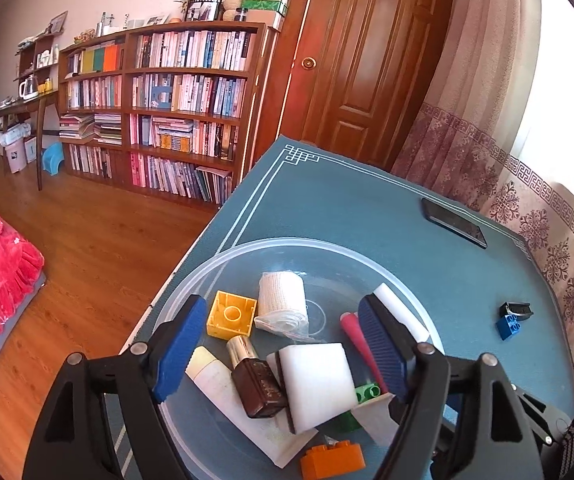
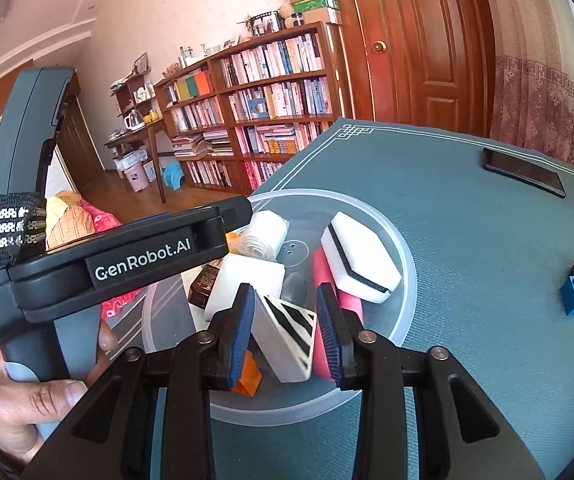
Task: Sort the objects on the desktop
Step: 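Open the right gripper to drop the white sponge into the container, then move both grippers back toward the blue brick and black comb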
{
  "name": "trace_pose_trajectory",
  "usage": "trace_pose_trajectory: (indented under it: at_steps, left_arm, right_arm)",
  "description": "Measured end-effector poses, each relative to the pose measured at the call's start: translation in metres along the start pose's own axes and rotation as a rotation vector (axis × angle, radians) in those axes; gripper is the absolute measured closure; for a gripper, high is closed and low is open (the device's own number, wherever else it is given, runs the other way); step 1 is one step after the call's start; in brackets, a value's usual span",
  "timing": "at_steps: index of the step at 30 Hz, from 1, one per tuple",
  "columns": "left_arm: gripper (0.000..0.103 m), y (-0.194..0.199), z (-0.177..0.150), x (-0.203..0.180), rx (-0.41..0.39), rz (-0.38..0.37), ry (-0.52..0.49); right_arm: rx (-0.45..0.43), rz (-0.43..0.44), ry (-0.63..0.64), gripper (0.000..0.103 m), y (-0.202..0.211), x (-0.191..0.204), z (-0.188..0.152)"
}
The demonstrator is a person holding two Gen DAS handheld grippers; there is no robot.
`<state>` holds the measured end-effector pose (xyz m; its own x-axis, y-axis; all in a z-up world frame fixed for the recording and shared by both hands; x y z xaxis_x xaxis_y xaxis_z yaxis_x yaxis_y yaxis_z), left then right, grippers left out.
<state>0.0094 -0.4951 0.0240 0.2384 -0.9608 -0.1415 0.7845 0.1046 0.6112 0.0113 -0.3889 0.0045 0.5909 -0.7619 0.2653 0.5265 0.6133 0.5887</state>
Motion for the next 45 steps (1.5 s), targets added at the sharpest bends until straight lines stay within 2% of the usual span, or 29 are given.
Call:
trace_pose_trajectory:
  at_steps: [6, 17, 42, 45]
  left_arm:
    - [0.02, 0.001, 0.001, -0.001, -0.003, -0.003, -0.002]
    - [0.019, 0.003, 0.002, -0.001, -0.005, -0.002, 0.006]
    - [0.014, 0.005, -0.007, -0.023, 0.007, 0.001, -0.059]
    - [0.014, 0.005, -0.007, -0.027, 0.007, 0.002, -0.073]
  right_arm:
    - [0.005, 0.014, 0.005, 0.068, 0.003, 0.005, -0.002]
    - [0.005, 0.035, -0.066, 0.068, 0.015, -0.011, 0.0]
    - [-0.004, -0.109, -0.228, 0.067, 0.032, -0.093, -0.011]
    - [-0.004, -0.122, -0.238, 0.064, 0.034, -0.098, -0.013]
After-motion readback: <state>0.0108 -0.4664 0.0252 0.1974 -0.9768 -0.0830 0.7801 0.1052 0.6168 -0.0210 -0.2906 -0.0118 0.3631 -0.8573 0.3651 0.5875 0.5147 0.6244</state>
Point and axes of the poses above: each gripper's, at about its wrist camera, not at the fingertips, and y roughly against the way its jaws point, x to its left, z to its top, the point moved 9 cm from there along -y, roughly the way its jaws point, and after that the axes turned 5 degrees about -y, right-handed, at the moved point
